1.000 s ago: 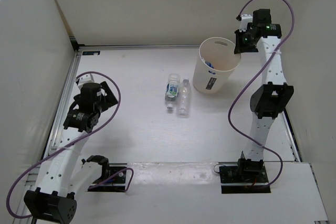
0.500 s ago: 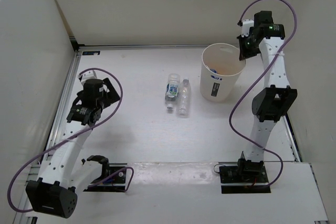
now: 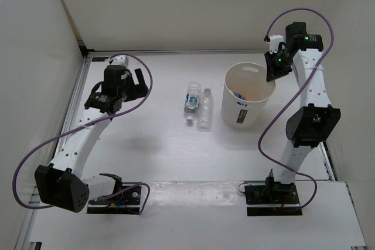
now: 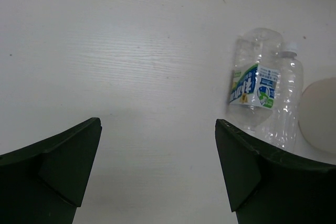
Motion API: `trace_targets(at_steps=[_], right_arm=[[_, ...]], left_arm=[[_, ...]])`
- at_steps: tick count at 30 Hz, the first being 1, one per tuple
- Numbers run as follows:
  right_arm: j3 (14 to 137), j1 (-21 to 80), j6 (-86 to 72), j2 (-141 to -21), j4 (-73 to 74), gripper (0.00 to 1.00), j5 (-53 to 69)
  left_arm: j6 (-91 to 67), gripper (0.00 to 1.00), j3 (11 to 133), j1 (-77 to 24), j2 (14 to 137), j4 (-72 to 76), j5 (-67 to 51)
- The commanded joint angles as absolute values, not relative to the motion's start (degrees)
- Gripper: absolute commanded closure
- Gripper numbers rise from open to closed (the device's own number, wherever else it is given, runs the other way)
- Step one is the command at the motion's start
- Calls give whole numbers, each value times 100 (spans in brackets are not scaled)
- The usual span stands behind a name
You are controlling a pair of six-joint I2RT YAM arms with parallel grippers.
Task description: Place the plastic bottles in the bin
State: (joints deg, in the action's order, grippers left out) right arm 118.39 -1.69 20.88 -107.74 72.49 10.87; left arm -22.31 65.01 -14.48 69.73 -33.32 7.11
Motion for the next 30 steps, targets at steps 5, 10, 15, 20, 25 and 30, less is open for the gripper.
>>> trace_targets(at_steps=[5, 10, 15, 20, 25, 30], right_arm=[[11891, -167, 2189, -10442, 7480, 24, 1169], [12137, -237, 2188, -10380, 7506, 10, 1055], [12515, -764, 2171, -10082, 7603, 10, 1519], [12411, -1502, 2354, -9337, 7436, 10, 2012], [11533, -2091, 2443, -8046, 6480, 10, 2592], [9724, -2224, 2417, -6568, 5635, 10, 2936]], left_arm=[[-1600, 0, 6898, -2038, 7443, -2856, 387], [-1486, 0, 7523, -2381, 8269, -3006, 378], [-1432, 0, 8250, -2549, 9155, -2962, 19], [-1512, 0, 8621, -2698, 9641, -2813, -404], [-1556, 0, 8885, -2847, 10142, -2760, -570], [-1319, 0, 9210, -3067, 10634, -2979, -528]])
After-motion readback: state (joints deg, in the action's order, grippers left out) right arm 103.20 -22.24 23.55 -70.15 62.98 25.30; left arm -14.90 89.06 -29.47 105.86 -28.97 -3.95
